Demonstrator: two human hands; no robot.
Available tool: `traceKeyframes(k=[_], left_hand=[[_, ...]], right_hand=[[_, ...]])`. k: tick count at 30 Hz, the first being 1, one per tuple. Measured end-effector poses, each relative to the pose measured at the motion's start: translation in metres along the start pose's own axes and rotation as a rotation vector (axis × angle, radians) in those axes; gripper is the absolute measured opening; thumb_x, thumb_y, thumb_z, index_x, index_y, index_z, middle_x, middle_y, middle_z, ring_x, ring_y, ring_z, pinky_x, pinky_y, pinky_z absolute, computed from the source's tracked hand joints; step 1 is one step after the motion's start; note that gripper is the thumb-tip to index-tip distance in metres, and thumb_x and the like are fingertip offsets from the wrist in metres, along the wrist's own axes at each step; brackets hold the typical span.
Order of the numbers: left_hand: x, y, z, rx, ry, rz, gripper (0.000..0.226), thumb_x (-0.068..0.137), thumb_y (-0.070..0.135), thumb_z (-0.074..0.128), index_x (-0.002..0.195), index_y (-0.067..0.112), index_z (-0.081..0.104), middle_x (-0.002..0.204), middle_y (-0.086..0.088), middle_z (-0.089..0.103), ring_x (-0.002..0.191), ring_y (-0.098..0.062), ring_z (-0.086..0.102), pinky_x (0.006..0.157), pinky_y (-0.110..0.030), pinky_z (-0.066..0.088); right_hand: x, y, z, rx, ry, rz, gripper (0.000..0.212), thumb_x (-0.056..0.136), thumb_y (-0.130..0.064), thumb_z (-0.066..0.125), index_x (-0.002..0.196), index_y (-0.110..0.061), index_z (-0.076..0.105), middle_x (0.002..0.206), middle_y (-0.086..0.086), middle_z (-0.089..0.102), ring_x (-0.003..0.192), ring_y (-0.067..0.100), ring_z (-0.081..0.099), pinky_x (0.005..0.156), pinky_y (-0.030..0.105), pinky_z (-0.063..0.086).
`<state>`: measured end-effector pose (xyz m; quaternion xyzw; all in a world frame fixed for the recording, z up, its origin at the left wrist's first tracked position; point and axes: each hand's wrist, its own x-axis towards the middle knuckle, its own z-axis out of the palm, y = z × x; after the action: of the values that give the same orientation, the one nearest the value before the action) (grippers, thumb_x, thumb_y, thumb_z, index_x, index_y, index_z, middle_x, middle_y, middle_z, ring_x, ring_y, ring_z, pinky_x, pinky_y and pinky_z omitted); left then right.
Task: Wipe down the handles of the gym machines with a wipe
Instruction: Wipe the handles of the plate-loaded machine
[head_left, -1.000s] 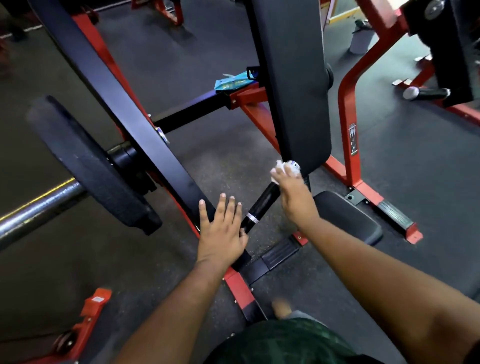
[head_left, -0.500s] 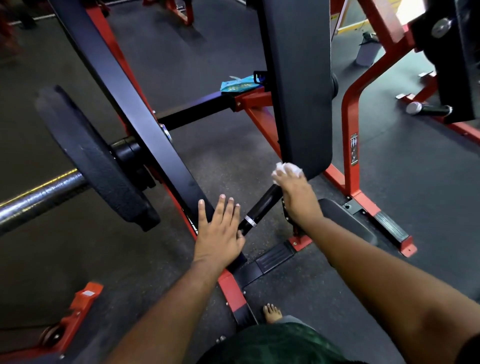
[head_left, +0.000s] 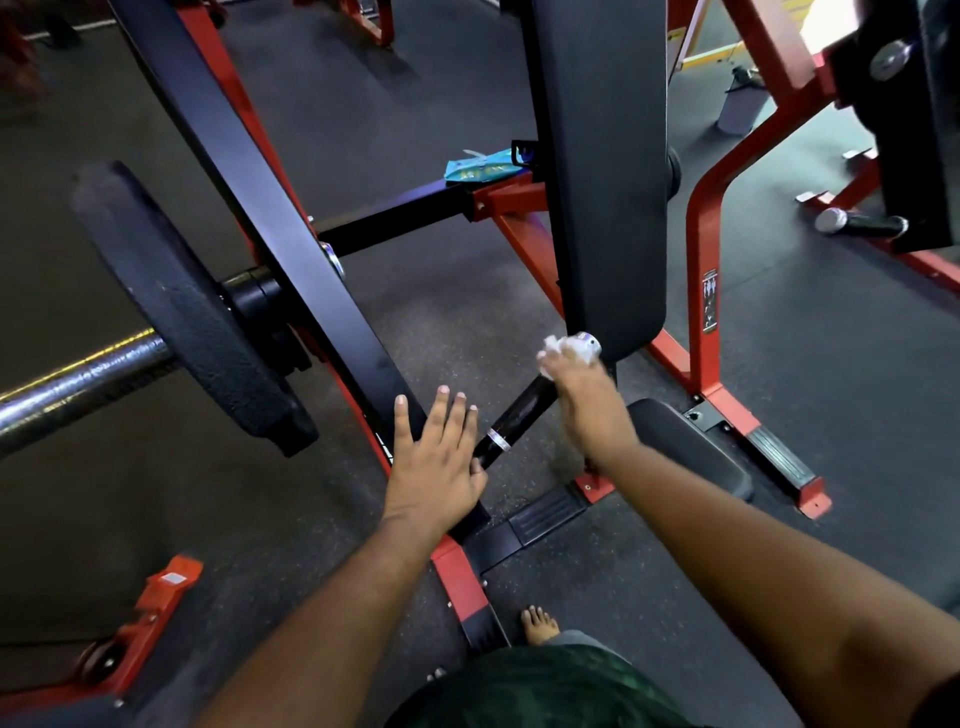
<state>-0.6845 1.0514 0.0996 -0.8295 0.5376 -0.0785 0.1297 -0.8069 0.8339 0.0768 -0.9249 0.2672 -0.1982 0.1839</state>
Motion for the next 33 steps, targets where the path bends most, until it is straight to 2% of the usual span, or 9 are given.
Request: traceKeyframes(k=[4,10,14,17,19,24,26,30,33], left_hand=[[0.0,0.0,0.0,0.0,0.01,-0.001,0.071,0.1,0.048,0.032,0.162,0.014,0.026,0.17,-0.009,0.024,0.159,-0.031,0.008,0.118,-0.074,-0.004],[0.0,-0.002,0.001,-0.029,0.03,-0.002,0.071,0.097,0.047,0.039,0.16,0.015,0.035,0.167,-0.009,0.031,0.158,-0.03,0.014,0.119,-0.074,0.001],[-0.001,0.0,-0.001,-0.003,-0.003,0.003,0.071,0.1,0.049,0.031,0.163,0.015,0.024,0.17,-0.008,0.022,0.159,-0.03,0.006,0.118,-0.074,-0.002],[-0.001,0.0,-0.001,0.0,-0.007,0.002,0.071,0.101,0.049,0.03,0.163,0.015,0.024,0.17,-0.009,0.023,0.159,-0.031,0.006,0.118,-0.074,-0.002],[0.0,0.0,0.0,-0.001,-0.004,0.004,0.07,0.1,0.048,0.03,0.162,0.015,0.025,0.17,-0.009,0.024,0.159,-0.031,0.006,0.118,-0.074,-0.002],[0.001,-0.001,0.001,-0.016,0.004,0.004,0.071,0.099,0.048,0.035,0.161,0.015,0.031,0.168,-0.009,0.028,0.159,-0.031,0.01,0.118,-0.074,0.0],[0.0,-0.001,0.002,-0.013,0.005,0.012,0.071,0.099,0.049,0.034,0.162,0.015,0.029,0.169,-0.009,0.026,0.159,-0.031,0.008,0.118,-0.074,-0.001],[0.0,0.0,0.001,-0.006,0.011,0.006,0.071,0.1,0.049,0.031,0.162,0.015,0.028,0.169,-0.009,0.026,0.159,-0.031,0.008,0.118,-0.074,-0.001],[-0.001,-0.001,0.001,-0.01,0.022,0.01,0.07,0.099,0.048,0.033,0.161,0.014,0.031,0.168,-0.01,0.029,0.159,-0.031,0.011,0.118,-0.074,0.0]], right_hand=[[0.007,0.002,0.02,-0.149,-0.034,-0.033,0.058,0.088,0.01,0.049,0.142,-0.011,0.053,0.153,0.009,0.047,0.151,0.027,0.026,0.123,0.052,0.022],[-0.073,-0.041,0.046,0.226,-0.174,-0.165,0.064,0.093,0.011,0.05,0.149,-0.018,0.048,0.16,-0.002,0.037,0.153,0.014,0.022,0.124,0.027,0.019],[-0.038,-0.014,0.018,0.301,0.044,0.112,0.057,0.094,0.012,0.047,0.146,-0.013,0.052,0.155,0.002,0.043,0.147,0.014,0.034,0.123,0.03,0.026],[0.001,0.007,0.012,0.087,0.041,0.14,0.066,0.087,0.018,0.045,0.145,-0.011,0.051,0.159,0.006,0.039,0.153,0.02,0.021,0.124,0.04,0.023],[0.0,0.004,0.024,-0.016,0.021,0.074,0.067,0.083,0.018,0.049,0.144,-0.008,0.053,0.156,0.011,0.044,0.152,0.03,0.025,0.123,0.049,0.026],[-0.049,-0.03,0.056,-0.028,-0.116,-0.178,0.065,0.086,0.01,0.059,0.146,-0.013,0.049,0.156,0.008,0.044,0.152,0.025,0.025,0.123,0.048,0.025],[-0.039,-0.029,0.042,-0.032,-0.159,-0.293,0.058,0.089,0.006,0.058,0.143,-0.016,0.054,0.148,0.005,0.053,0.145,0.022,0.039,0.121,0.047,0.03],[0.034,0.005,-0.007,-0.288,-0.046,-0.171,0.038,0.087,0.0,0.061,0.121,-0.016,0.068,0.111,0.007,0.069,0.111,0.028,0.063,0.109,0.045,0.04],[0.068,0.011,-0.018,-0.497,-0.322,-0.025,0.032,0.088,-0.007,0.056,0.116,-0.019,0.064,0.102,0.005,0.069,0.107,0.028,0.063,0.121,0.049,0.022]])
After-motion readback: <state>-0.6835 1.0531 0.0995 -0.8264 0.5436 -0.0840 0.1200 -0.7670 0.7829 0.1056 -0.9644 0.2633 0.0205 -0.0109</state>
